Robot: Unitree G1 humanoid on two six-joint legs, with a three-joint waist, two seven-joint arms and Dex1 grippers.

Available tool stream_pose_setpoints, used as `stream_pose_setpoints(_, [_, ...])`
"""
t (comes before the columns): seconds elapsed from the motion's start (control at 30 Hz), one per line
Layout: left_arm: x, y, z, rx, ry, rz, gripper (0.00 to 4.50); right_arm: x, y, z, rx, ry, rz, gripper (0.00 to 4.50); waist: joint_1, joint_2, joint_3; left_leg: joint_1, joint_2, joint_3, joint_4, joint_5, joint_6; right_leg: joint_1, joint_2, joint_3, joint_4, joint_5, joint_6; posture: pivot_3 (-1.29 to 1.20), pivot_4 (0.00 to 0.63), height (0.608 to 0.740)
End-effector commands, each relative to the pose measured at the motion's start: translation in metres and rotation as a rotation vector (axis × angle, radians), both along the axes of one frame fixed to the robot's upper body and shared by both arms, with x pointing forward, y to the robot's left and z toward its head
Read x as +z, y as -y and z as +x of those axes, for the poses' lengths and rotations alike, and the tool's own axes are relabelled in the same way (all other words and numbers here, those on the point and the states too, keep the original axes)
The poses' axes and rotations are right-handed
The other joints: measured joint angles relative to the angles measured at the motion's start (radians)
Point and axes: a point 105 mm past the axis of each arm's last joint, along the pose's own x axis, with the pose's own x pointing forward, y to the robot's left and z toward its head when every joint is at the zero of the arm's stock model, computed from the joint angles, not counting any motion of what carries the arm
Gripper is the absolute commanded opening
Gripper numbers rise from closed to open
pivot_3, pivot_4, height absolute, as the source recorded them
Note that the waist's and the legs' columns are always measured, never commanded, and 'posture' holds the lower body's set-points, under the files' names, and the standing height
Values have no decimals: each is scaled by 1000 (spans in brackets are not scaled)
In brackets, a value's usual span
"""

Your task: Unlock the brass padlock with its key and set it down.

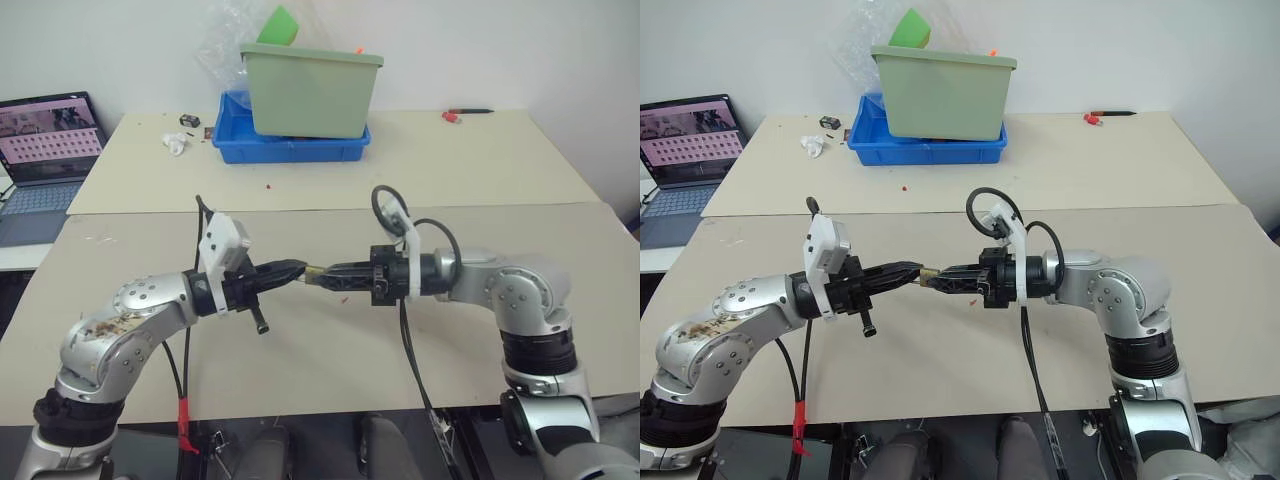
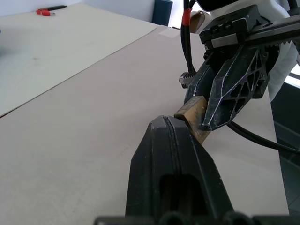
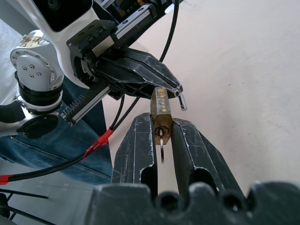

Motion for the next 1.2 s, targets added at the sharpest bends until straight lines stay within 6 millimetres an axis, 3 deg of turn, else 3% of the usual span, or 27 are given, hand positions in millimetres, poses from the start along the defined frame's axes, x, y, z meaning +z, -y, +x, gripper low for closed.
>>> stream_pose_setpoints(0.03, [7,4,-5,-20,31,3,19,33,-1,-7,48,83,96,118,0,0,0,0,0,0,0,0,0,0,0,0,0,0,0,0,150,732])
stream_pose_setpoints(0.6, [4,3,-6,-17,18,7,19,41,11,-28,165,108,146,118,0,0,0,0,0,0,0,0,0,0,0,0,0,0,0,0,150,732])
stream_pose_setpoints(1.2, [5,4,-4,-7,31,6,19,31,5,-3,35,85,98,118,1,0,0,0,0,0,0,0,0,0,0,0,0,0,0,0,150,732])
